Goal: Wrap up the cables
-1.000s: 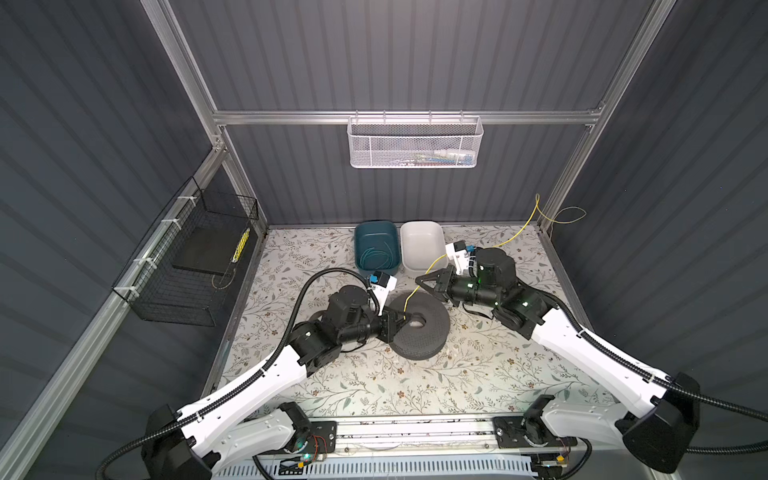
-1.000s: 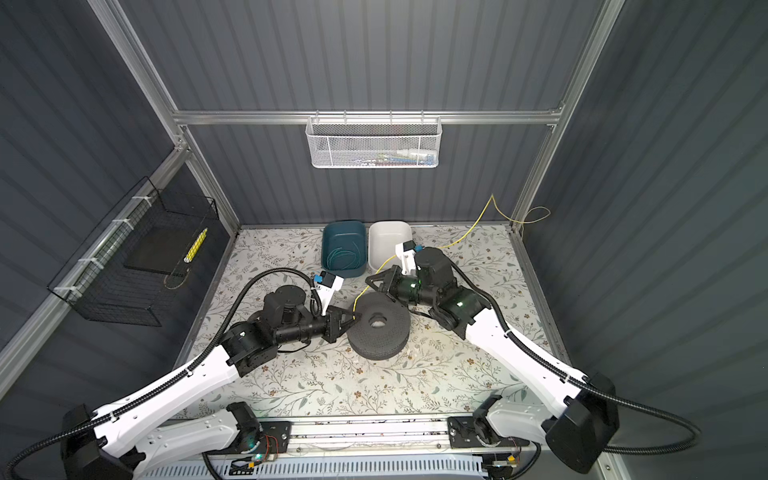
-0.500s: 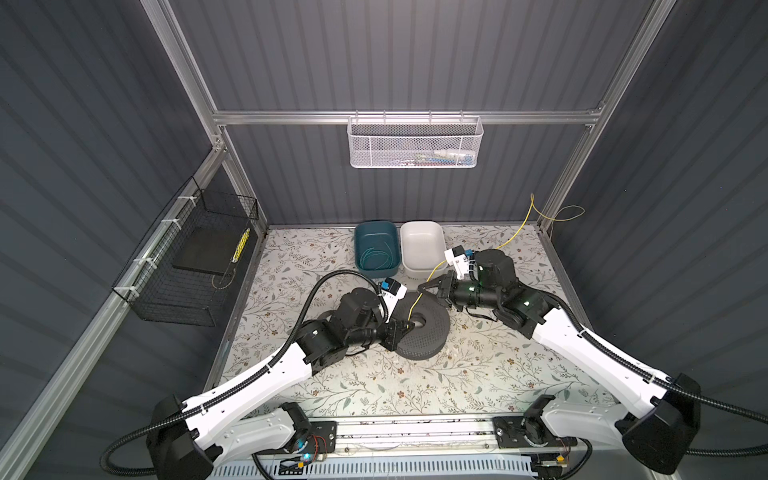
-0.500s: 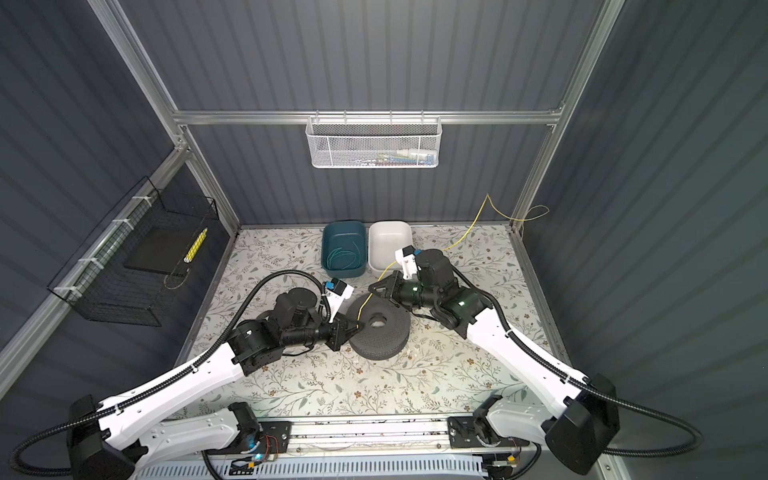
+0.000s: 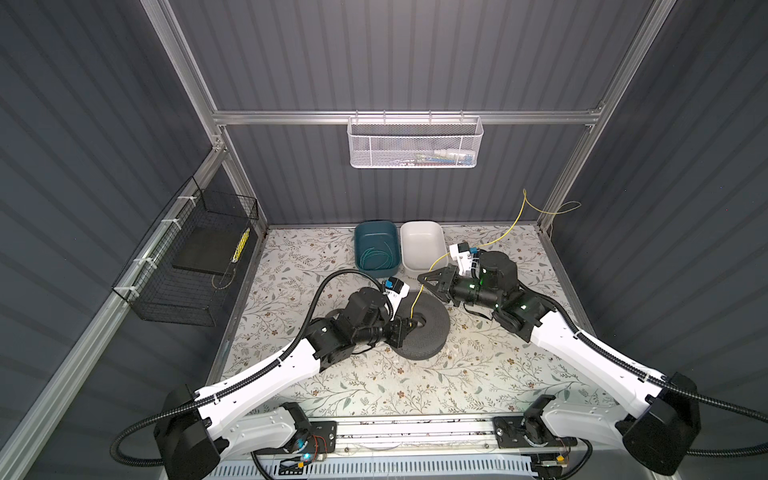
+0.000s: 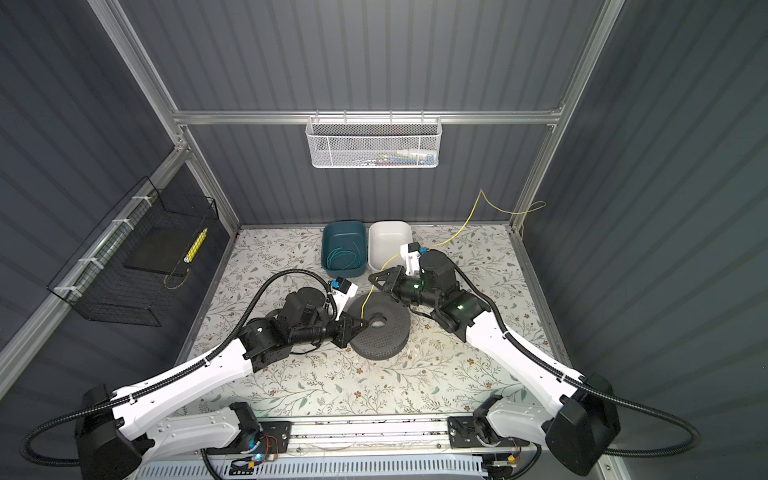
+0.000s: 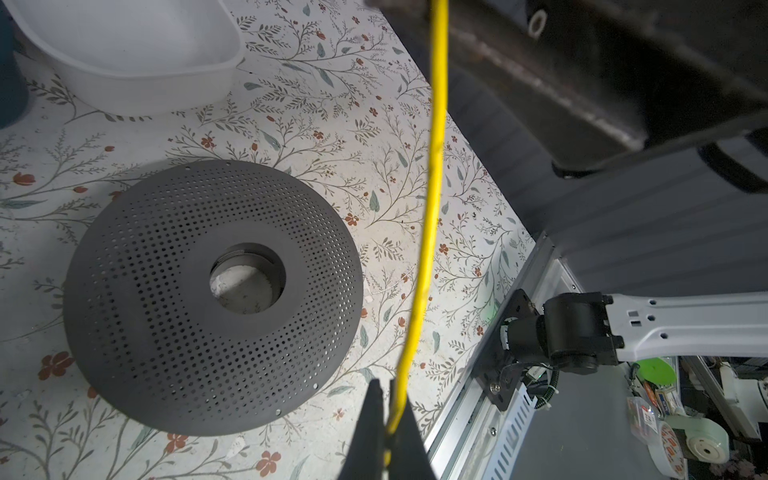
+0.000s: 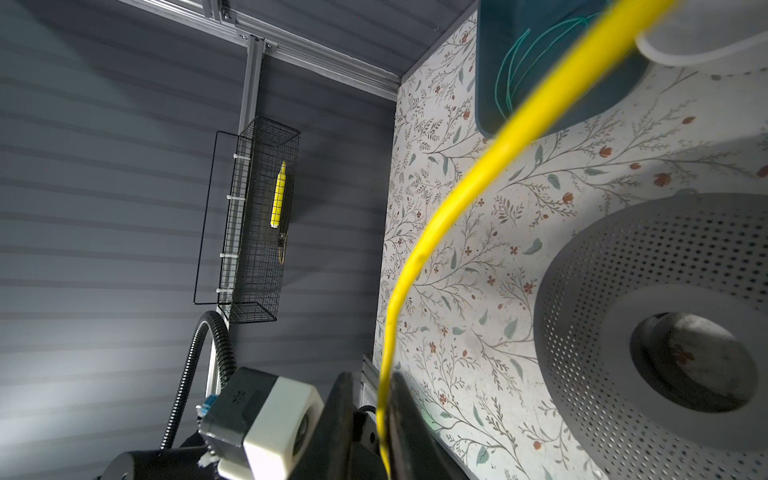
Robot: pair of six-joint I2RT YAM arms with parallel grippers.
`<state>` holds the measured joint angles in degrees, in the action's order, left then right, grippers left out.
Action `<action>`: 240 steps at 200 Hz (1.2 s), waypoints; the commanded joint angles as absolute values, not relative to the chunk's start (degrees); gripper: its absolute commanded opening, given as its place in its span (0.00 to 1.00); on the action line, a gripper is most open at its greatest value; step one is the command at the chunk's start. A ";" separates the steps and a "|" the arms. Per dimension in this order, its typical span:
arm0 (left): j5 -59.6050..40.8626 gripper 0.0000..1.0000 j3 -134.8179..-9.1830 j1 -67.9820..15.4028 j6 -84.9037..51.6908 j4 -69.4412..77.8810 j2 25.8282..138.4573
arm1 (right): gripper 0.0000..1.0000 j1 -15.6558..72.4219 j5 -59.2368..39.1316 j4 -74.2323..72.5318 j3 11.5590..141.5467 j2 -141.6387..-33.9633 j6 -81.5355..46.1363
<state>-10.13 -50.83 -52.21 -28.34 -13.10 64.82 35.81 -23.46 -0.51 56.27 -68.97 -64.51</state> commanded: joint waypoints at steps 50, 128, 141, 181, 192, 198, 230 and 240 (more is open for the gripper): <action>-7.17 0.00 -52.38 -52.55 -30.32 -10.72 63.81 | 0.26 38.02 -22.64 -4.09 54.32 -70.13 -65.38; -6.11 0.00 -50.98 -52.51 -32.43 -8.96 62.83 | 0.02 38.81 -22.12 -3.69 54.27 -69.48 -65.28; -5.91 0.00 -51.04 -52.50 -32.43 -9.04 62.80 | 0.00 38.77 -22.28 -3.80 54.31 -69.37 -65.36; -6.28 0.00 -51.54 -52.51 -32.22 -9.81 63.48 | 0.00 38.65 -21.19 -3.48 54.62 -68.33 -65.04; -6.91 0.00 -51.58 -52.53 -31.97 -10.92 63.77 | 0.00 38.39 -20.97 -2.89 55.22 -68.14 -64.36; -6.94 0.00 -51.67 -52.54 -31.82 -11.89 63.80 | 0.00 38.17 -20.79 -2.37 55.70 -67.95 -63.81; -5.53 0.34 -50.21 -52.54 -32.39 -15.31 62.40 | 0.00 36.80 -19.87 0.87 57.92 -67.44 -60.88; -4.25 0.54 -49.74 -52.55 -32.08 -16.61 61.15 | 0.00 36.09 -19.94 0.87 57.64 -67.08 -60.89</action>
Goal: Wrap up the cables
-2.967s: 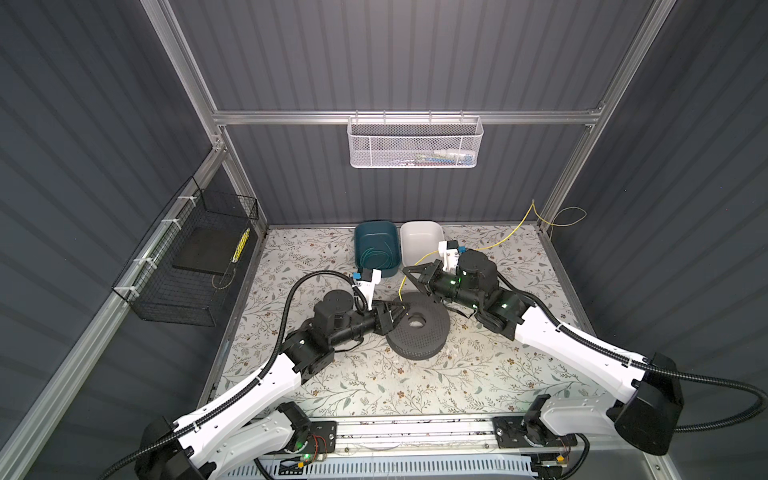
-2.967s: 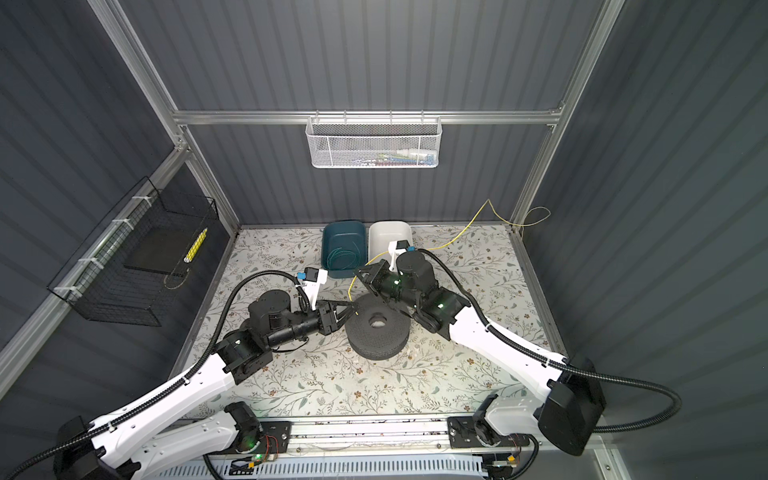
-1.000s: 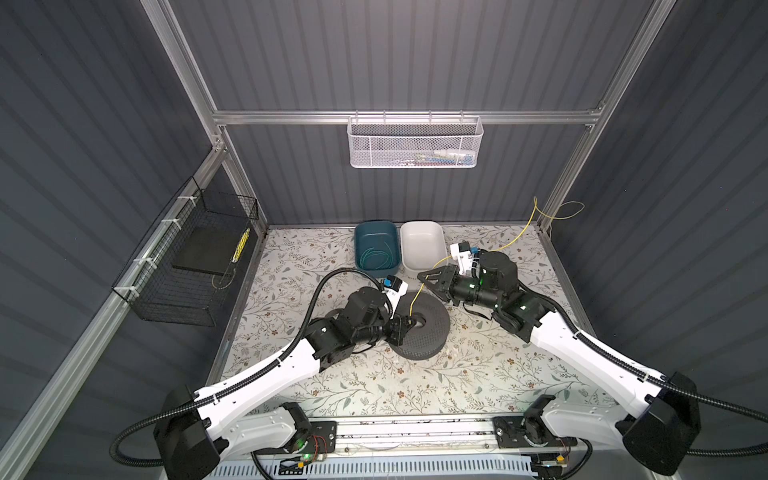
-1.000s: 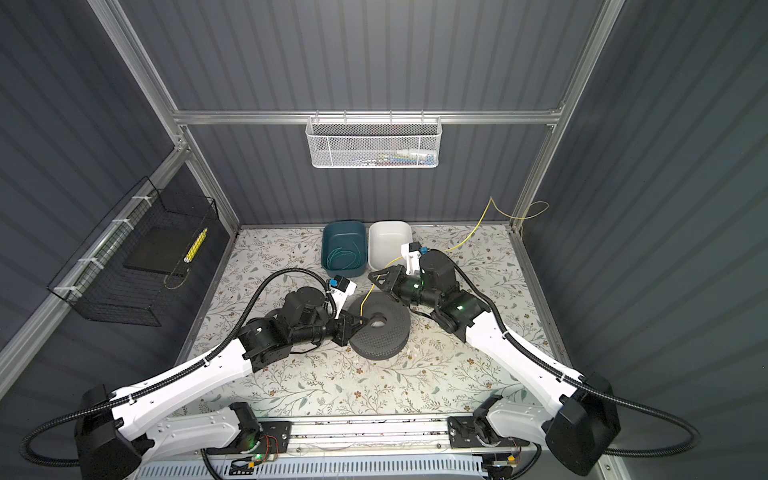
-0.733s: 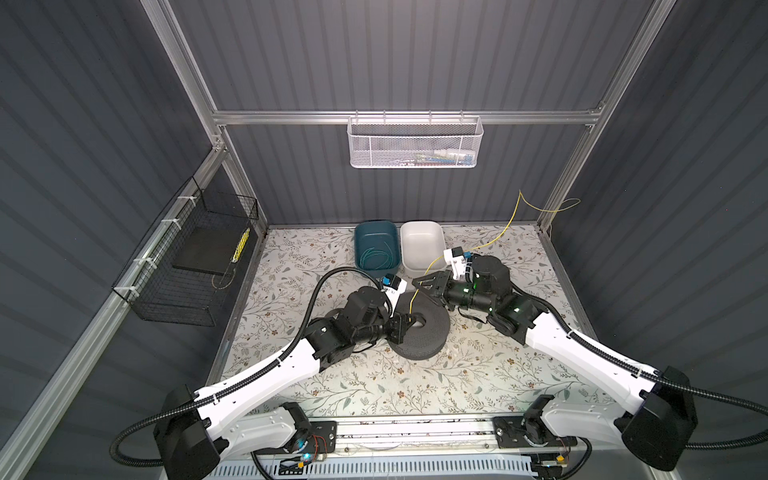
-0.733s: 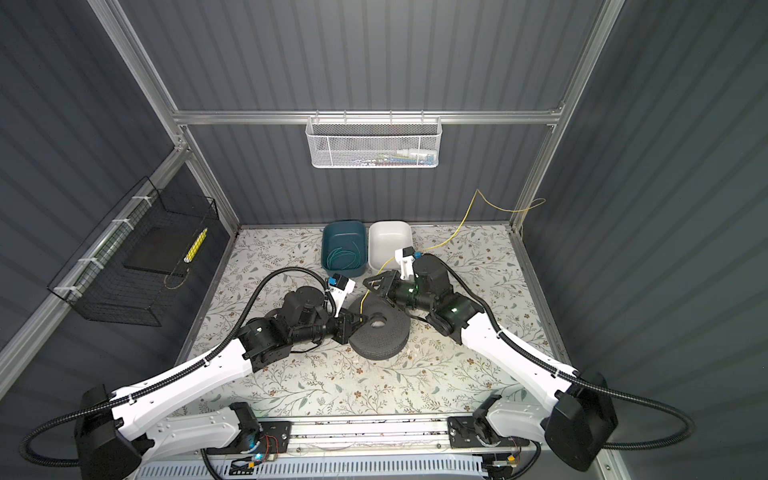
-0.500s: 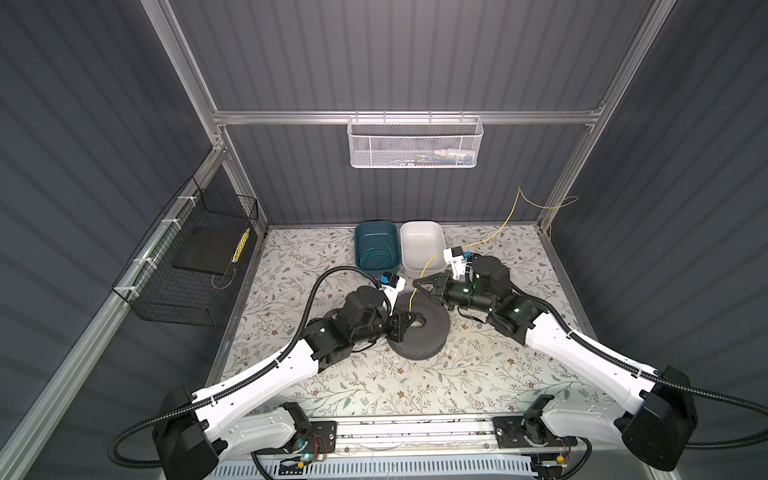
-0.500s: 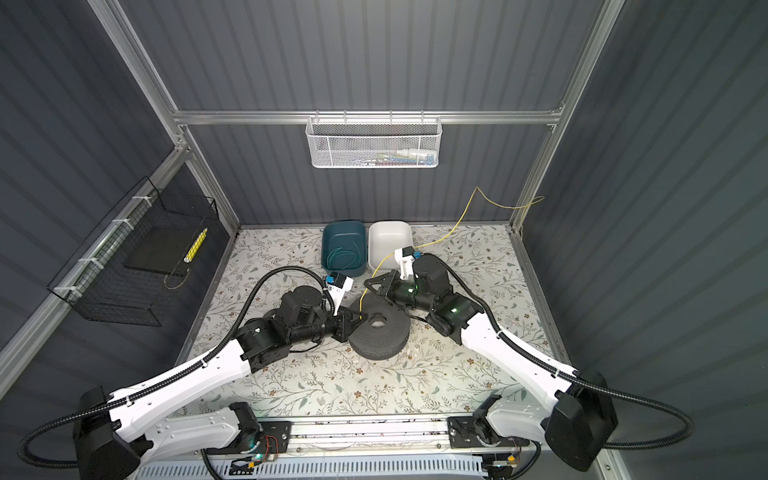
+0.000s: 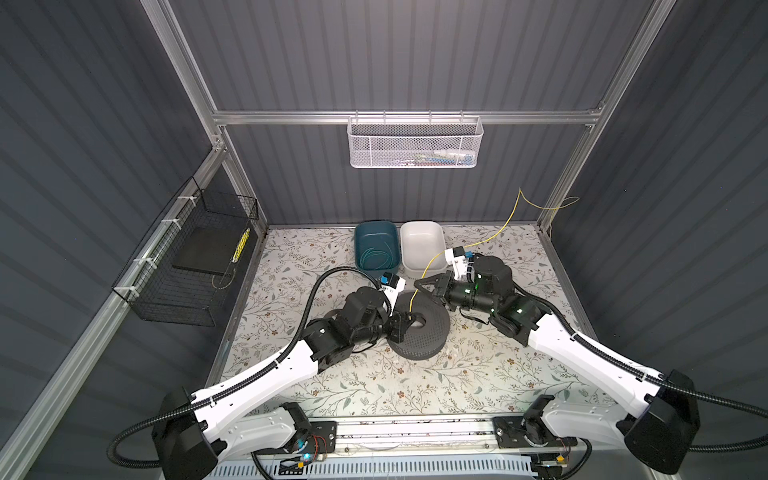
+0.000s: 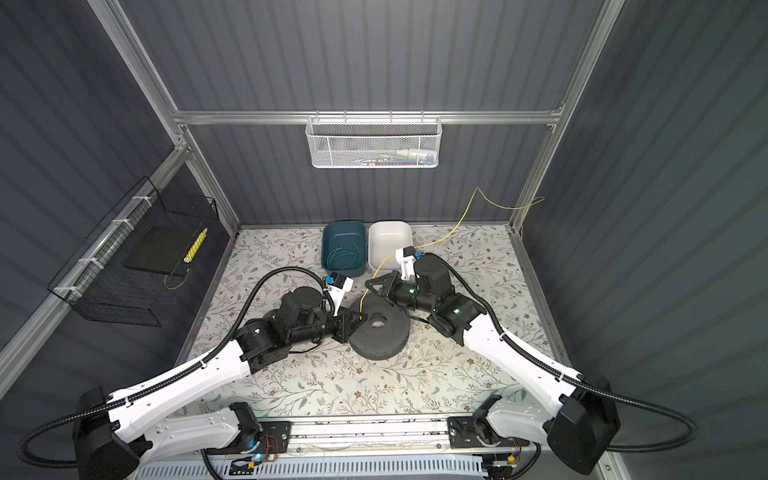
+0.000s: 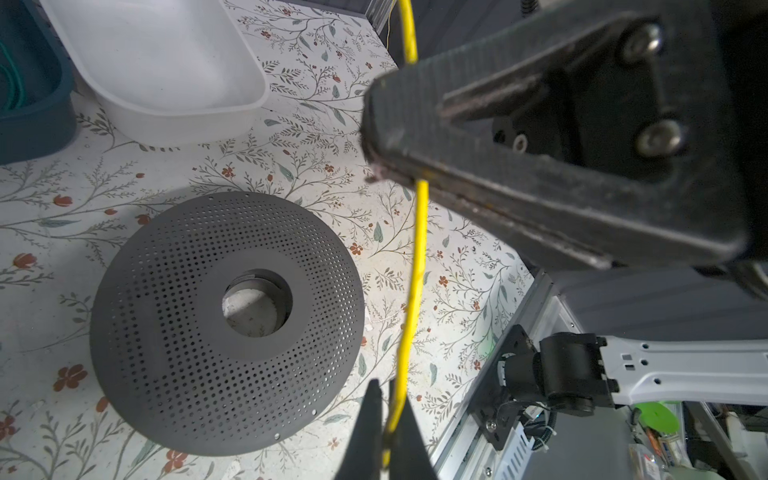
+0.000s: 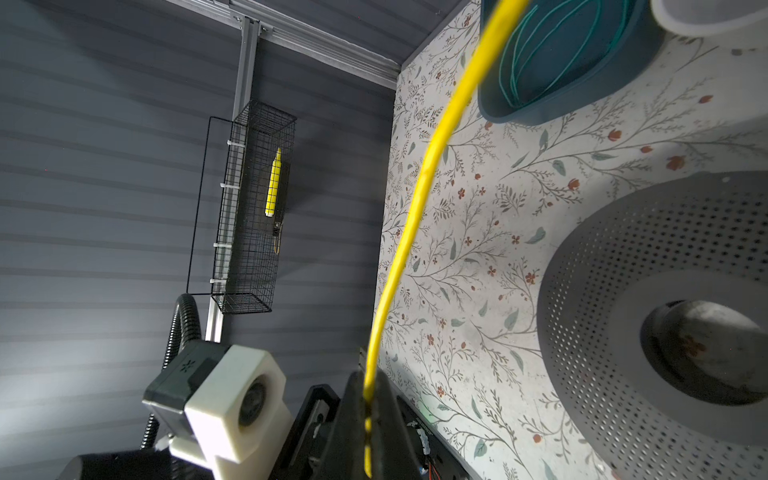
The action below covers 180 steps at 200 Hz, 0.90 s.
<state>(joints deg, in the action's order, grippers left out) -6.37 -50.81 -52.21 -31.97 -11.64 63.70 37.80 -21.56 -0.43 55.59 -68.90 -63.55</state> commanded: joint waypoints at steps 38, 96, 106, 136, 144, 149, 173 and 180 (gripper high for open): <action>3.50 0.92 -43.83 -52.32 -34.83 -17.05 51.39 | 0.00 32.69 -20.13 0.70 54.71 -64.47 -61.00; -10.27 0.92 -26.39 -39.50 -48.37 3.52 49.59 | 0.00 31.23 -16.07 -2.77 45.95 -57.21 -61.27; -13.22 0.90 -23.56 -37.20 -50.88 9.42 51.24 | 0.00 30.96 -16.06 -3.79 44.40 -56.78 -61.80; -22.73 0.81 -18.53 -33.20 -57.69 27.81 60.76 | 0.00 30.40 -17.36 -4.22 43.42 -57.01 -62.26; -25.83 0.75 -18.45 -31.92 -58.82 31.38 64.40 | 0.00 30.31 -17.49 -4.05 43.50 -57.04 -62.23; -27.59 0.72 -18.44 -31.42 -59.36 33.70 66.70 | 0.00 30.28 -17.58 -4.09 43.52 -57.04 -62.22; -30.66 0.66 -18.99 -31.02 -60.46 39.85 73.99 | 0.00 30.15 -17.97 -3.86 43.51 -57.30 -62.19; -30.60 0.65 -19.53 -31.02 -59.76 39.20 75.25 | 0.00 30.08 -18.07 -3.86 43.55 -57.30 -62.31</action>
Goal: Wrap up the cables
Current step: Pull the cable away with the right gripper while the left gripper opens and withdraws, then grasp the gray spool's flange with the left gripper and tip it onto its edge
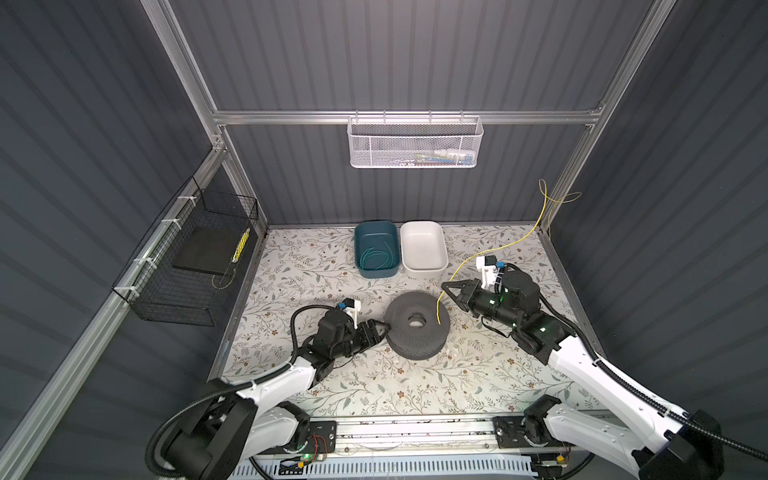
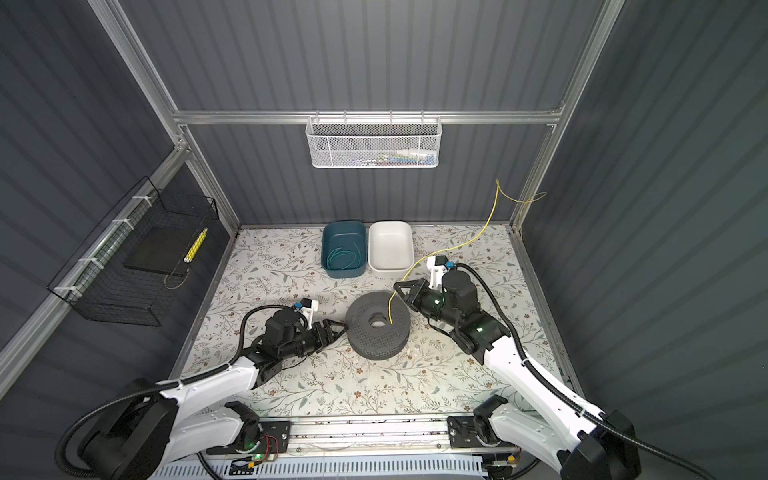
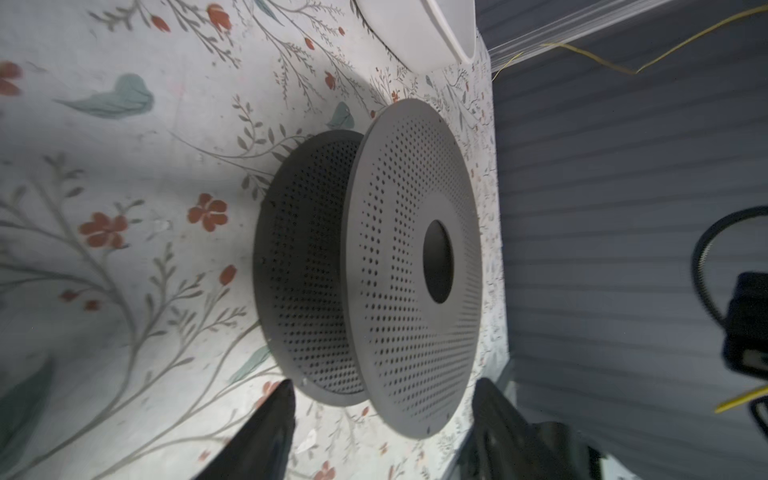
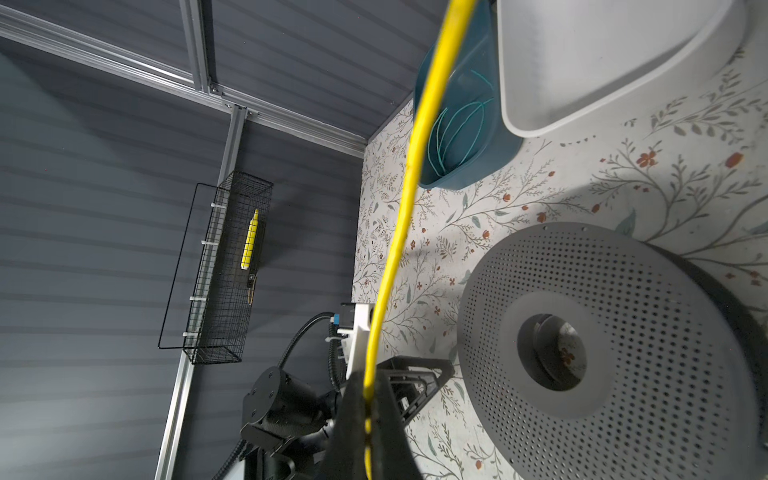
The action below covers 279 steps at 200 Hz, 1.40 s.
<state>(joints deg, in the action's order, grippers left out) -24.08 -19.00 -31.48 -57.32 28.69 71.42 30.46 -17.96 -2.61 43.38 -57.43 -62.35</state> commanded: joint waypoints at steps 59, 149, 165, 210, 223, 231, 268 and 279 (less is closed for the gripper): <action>-30.23 0.53 -21.79 -30.99 -57.81 42.09 82.33 | 0.00 30.06 -18.63 -3.75 43.51 -56.98 -62.58; -36.67 0.04 -18.03 -30.93 -73.36 87.63 111.26 | 0.00 30.04 -18.68 -2.82 43.95 -56.47 -62.38; -35.58 0.00 -17.04 -30.83 -72.87 87.64 110.52 | 0.00 30.04 -18.69 -2.57 44.12 -56.27 -62.23; -33.29 0.00 -17.15 -30.85 -69.82 74.21 99.93 | 0.00 29.82 -18.62 -2.66 44.51 -56.68 -62.12; -31.55 0.00 -18.59 -30.85 -66.26 61.72 93.08 | 0.00 29.88 -18.71 -2.72 44.80 -56.99 -62.05; -29.67 0.00 -20.35 -30.78 -63.13 51.07 87.86 | 0.00 29.88 -18.66 -2.71 45.07 -57.12 -61.98; -10.90 0.00 -36.23 -31.90 -46.90 0.04 67.66 | 0.00 29.80 -18.29 -3.04 45.35 -57.30 -62.04; -7.42 0.00 -40.33 -31.98 -45.47 -6.74 65.67 | 0.00 29.79 -18.35 -3.50 45.35 -57.37 -62.13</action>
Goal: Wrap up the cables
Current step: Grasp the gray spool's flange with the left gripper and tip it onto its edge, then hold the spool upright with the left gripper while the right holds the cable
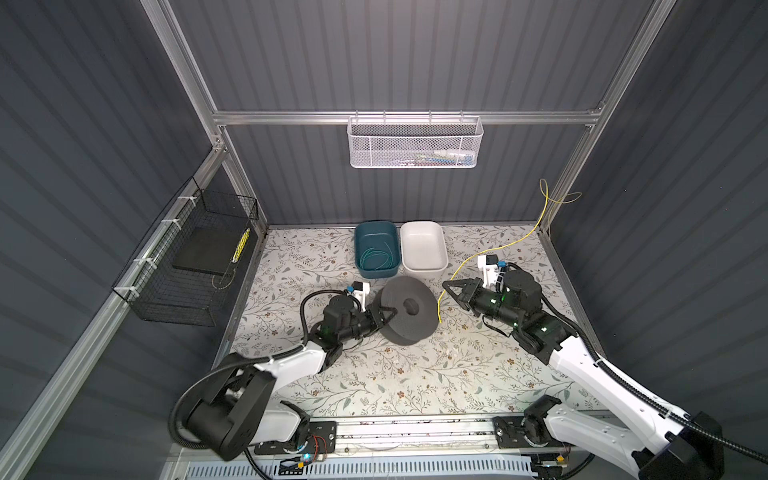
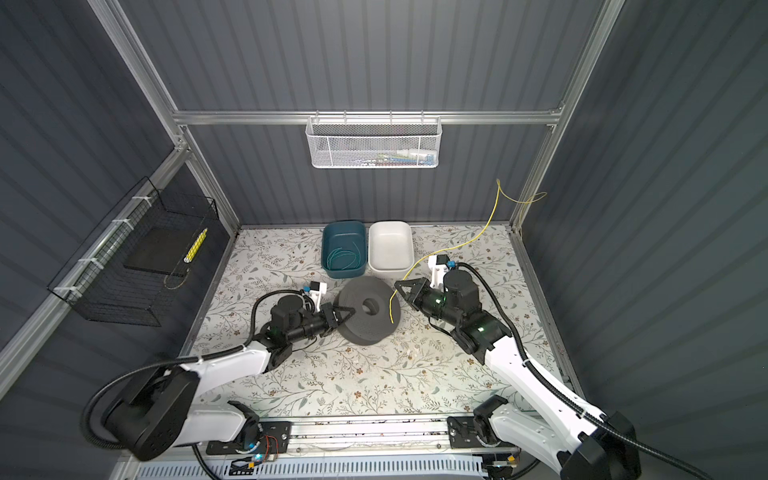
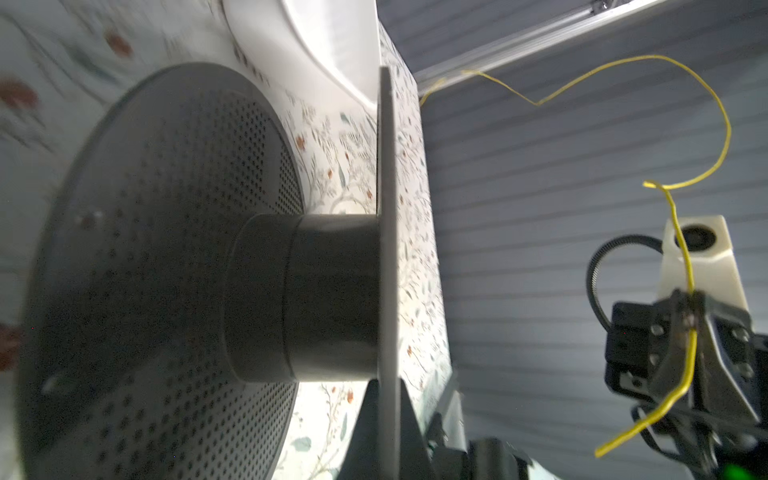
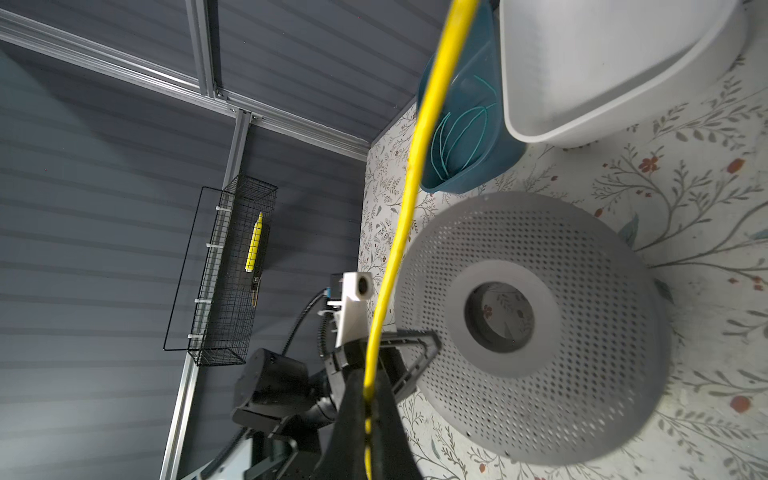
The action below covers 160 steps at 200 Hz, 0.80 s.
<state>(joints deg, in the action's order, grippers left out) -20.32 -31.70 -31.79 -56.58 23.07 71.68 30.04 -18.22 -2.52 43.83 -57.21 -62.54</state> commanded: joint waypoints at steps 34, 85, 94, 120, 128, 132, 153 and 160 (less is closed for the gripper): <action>4.77 0.00 -52.67 -37.29 -40.49 -22.52 66.53 | 0.00 29.79 -18.51 -4.48 46.05 -57.81 -62.40; 23.03 0.00 -66.54 -47.06 -38.65 -34.79 74.83 | 0.00 29.78 -18.66 -4.75 47.25 -58.72 -62.22; 24.63 0.00 -68.14 -48.22 -38.30 -35.58 76.56 | 0.00 29.79 -18.64 -4.75 47.07 -58.62 -62.30; 27.24 0.00 -71.12 -50.82 -38.17 -35.60 80.65 | 0.00 29.79 -18.70 -3.92 46.87 -57.98 -62.29; 27.55 0.00 -71.35 -51.17 -38.77 -35.21 81.49 | 0.00 29.77 -18.63 -3.57 46.77 -57.54 -62.39; 27.64 0.00 -71.37 -51.36 -39.07 -34.97 81.98 | 0.00 29.79 -18.68 -3.40 46.70 -57.34 -62.40; 28.09 0.00 -72.38 -51.83 -40.76 -34.98 84.54 | 0.00 29.80 -18.64 -2.45 46.11 -56.14 -62.06; 27.11 0.00 -72.64 -51.88 -40.45 -34.22 85.25 | 0.00 29.86 -18.29 -2.23 45.89 -55.84 -62.03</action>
<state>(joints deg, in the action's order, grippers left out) 24.47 -69.32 -51.42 -40.14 -35.11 83.72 30.04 -18.24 -2.87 45.78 -57.78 -62.57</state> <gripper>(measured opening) 0.060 0.045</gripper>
